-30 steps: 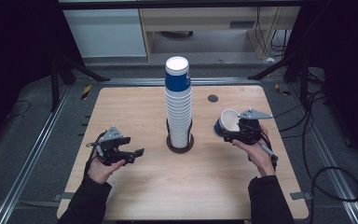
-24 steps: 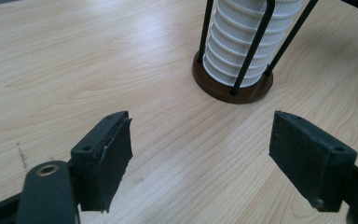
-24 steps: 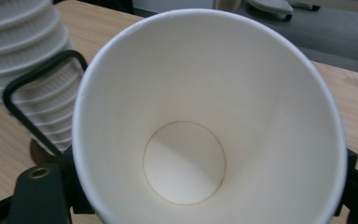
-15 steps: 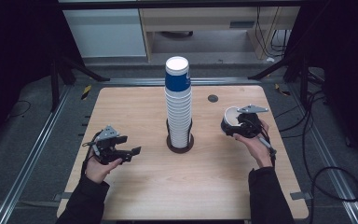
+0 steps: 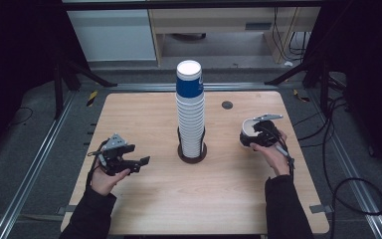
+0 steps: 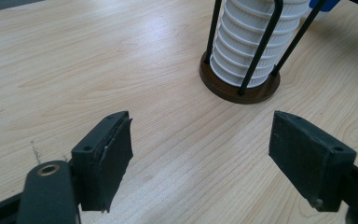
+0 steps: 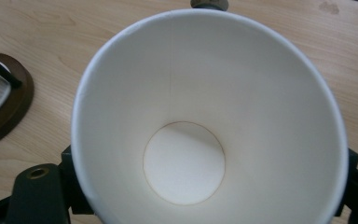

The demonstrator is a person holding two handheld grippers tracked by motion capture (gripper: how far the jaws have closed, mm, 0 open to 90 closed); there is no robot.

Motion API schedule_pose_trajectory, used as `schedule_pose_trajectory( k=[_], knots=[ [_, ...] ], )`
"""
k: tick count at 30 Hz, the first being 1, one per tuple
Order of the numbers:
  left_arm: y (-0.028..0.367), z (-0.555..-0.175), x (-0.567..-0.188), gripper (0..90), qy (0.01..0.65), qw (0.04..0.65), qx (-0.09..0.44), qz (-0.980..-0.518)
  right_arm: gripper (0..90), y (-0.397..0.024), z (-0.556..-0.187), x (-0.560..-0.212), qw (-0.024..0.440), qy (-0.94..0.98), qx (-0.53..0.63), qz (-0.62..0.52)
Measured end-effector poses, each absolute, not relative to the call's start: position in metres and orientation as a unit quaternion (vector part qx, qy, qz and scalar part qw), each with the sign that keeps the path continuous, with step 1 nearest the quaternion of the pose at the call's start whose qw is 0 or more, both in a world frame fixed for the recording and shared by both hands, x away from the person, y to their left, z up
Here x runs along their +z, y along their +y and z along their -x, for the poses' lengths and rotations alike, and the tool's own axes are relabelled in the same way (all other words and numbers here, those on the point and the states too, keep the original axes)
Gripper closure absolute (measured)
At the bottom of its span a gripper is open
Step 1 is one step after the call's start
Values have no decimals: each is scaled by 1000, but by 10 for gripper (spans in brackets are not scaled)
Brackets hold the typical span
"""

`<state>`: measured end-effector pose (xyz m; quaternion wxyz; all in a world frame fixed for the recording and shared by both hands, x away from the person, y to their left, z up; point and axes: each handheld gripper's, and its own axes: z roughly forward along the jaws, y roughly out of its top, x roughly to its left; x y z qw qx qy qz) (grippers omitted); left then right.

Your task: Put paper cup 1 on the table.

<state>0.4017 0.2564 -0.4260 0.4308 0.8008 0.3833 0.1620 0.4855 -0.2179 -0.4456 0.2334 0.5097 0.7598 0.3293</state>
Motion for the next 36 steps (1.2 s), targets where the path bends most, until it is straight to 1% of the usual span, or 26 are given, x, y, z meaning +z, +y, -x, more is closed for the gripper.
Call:
schedule_pose_trajectory(
  k=[7,16,17,19,24,26,31,36],
  knots=[
    [257,-402,-426,207,383,431,162,-801,187,-214,-490,-455,218,771,310,-511],
    [256,-402,-427,207,383,430,160,-802,175,-211,-492,-461,215,773,300,-516],
    [256,-402,-427,207,383,430,160,-802,163,-211,-493,-461,218,774,299,-514],
    [256,-402,-427,207,382,430,160,-802,110,-210,-493,-461,219,779,296,-507],
    [257,-402,-426,207,383,431,159,-802,74,-211,-491,-457,214,774,317,-504],
    [257,-402,-426,206,383,431,159,-802,59,-210,-489,-454,220,772,322,-502],
    [256,-402,-427,207,382,431,159,-802,55,-210,-482,-442,245,763,337,-495],
    [254,-402,-428,205,379,428,156,-805,56,-212,-475,-432,255,755,356,-488]
  ],
)
